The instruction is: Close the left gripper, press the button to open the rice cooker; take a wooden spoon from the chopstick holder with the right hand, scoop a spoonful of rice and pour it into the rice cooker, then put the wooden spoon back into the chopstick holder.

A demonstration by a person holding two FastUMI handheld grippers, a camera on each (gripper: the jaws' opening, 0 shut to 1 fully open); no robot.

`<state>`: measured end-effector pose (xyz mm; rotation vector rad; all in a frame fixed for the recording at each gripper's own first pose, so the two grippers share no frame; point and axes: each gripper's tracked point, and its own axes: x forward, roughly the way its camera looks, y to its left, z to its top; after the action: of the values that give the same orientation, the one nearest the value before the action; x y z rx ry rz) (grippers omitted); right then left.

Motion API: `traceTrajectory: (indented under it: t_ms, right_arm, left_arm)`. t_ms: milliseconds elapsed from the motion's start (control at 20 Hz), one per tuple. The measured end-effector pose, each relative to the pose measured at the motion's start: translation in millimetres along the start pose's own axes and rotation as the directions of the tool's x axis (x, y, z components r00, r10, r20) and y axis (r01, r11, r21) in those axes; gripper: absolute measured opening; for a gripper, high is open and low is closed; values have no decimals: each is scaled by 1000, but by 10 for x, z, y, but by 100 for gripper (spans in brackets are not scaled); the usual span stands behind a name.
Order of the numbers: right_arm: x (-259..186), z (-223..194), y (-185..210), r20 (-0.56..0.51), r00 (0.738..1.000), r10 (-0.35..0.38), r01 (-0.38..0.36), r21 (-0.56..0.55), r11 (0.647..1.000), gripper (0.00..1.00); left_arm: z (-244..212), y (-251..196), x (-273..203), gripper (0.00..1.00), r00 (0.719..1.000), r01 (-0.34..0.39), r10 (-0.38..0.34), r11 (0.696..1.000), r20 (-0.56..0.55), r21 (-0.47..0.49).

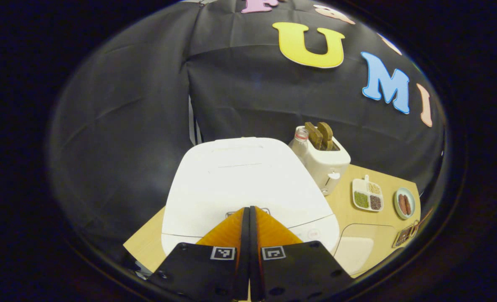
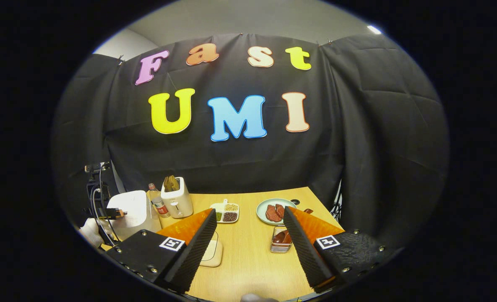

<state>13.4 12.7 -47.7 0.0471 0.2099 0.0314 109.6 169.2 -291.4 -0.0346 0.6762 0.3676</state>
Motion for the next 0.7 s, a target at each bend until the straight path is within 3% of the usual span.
traceTrajectory:
  t_ms: [100, 200, 250, 400, 500, 600, 700]
  right_arm:
    - [10, -9, 45, -2, 1000, 13, -13, 10, 1000, 98]
    - [-7, 29, 31, 15, 1000, 10, -10, -3, 1000, 98]
    - [-22, 71, 11, 32, 1000, -1, 1, -11, 1000, 98]
    - [-24, 162, -20, 76, 997, -15, 15, -1, 1000, 98]
    - [-23, 205, -38, 90, 996, -19, 18, 17, 1000, 98]
    - [-12, 214, -56, 89, 996, -24, 21, 33, 999, 98]
    - [-4, 233, -74, 90, 996, -28, 24, 45, 999, 98]
  left_arm:
    - [102, -2, -82, 9, 998, -5, 4, 1000, 55, 18]
    - [535, -22, -353, 9, 975, -1, -8, 999, 221, 42]
    - [822, -78, -576, 9, 941, 5, -28, 997, 336, 71]
    - [1305, -385, -1453, 9, 847, 74, -126, 990, 517, 121]
    - [1392, -561, -1876, 8, 804, 122, -191, 980, 564, 159]
    - [1326, -845, -2217, 8, 784, 210, -269, 963, 559, 169]
    - [1258, -972, -2393, 12, 764, 248, -311, 950, 566, 188]
